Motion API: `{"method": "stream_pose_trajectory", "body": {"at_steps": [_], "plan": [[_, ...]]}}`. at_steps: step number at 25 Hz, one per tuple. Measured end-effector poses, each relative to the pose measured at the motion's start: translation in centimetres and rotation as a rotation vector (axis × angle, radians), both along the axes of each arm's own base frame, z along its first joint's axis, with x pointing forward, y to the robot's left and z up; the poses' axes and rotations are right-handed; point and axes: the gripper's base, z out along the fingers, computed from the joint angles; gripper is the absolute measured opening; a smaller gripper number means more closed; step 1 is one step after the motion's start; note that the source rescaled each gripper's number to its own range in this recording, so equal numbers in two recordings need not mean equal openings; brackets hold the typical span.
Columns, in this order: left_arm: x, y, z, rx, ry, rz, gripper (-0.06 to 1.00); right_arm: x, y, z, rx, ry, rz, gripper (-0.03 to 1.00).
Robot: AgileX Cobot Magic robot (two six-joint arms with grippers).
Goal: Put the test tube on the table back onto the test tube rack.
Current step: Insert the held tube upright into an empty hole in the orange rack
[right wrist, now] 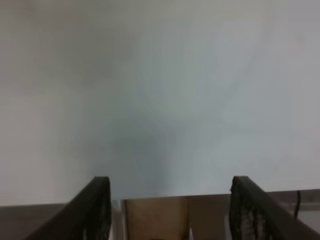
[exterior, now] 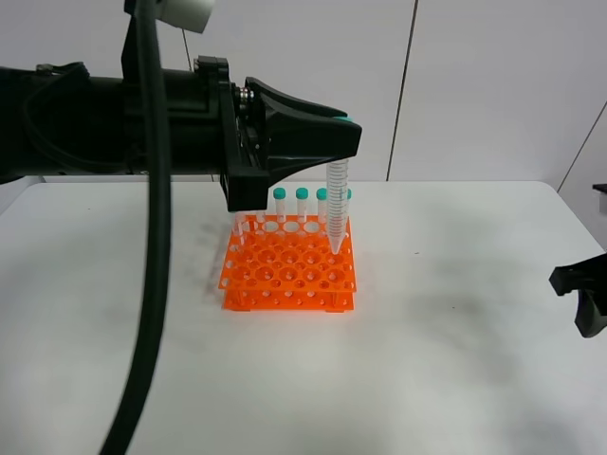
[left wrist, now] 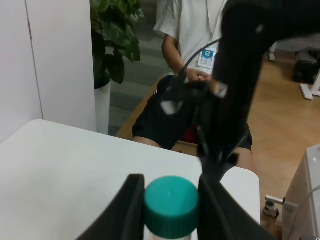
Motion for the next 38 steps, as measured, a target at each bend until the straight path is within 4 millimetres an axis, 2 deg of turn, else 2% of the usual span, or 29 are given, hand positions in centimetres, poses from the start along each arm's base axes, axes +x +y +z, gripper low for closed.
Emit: {"method": "stream_pose_trajectory", "body": {"at_steps": [5, 10, 14, 17, 20, 24, 28, 32, 35, 38], "plan": [[0.0, 0.0, 0.0, 0.000, 0.001, 0.000, 0.00, -3.4, 0.7, 4.3, 0.051, -0.202, -0.003, 0.67], [-0.1, 0.0, 0.0, -0.003, 0.001, -0.007, 0.00, -8.5, 0.9, 8.1, 0.045, -0.443, -0.001, 0.67], [-0.1, 0.0, 0.0, -0.005, 0.001, -0.013, 0.00, -13.0, 1.1, 10.1, 0.050, -0.639, -0.023, 0.67], [-0.1, 0.0, 0.0, -0.005, 0.001, -0.013, 0.00, -16.3, 1.3, 10.8, 0.063, -0.769, -0.042, 0.67], [-0.1, 0.0, 0.0, -0.005, 0.001, -0.013, 0.00, -18.5, 1.4, 10.4, 0.065, -0.844, -0.043, 0.67], [-0.1, 0.0, 0.0, -0.005, 0.001, -0.013, 0.00, -20.0, 1.5, 8.6, 0.058, -0.861, -0.029, 0.67], [-0.1, 0.0, 0.0, -0.005, 0.001, -0.013, 0.00, -20.6, 1.5, 5.6, 0.055, -0.862, -0.022, 0.67], [-0.1, 0.0, 0.0, -0.005, 0.001, -0.013, 0.00, -20.6, 1.6, 3.3, 0.057, -0.969, -0.012, 0.67], [-0.1, 0.0, 0.0, -0.003, 0.001, -0.007, 0.00, -20.9, 1.6, 2.5, 0.068, -1.018, -0.022, 0.67], [0.1, 0.0, 0.0, 0.004, 0.000, 0.011, 0.00, -21.3, 1.6, 2.5, 0.072, -1.052, -0.025, 0.67]]}}
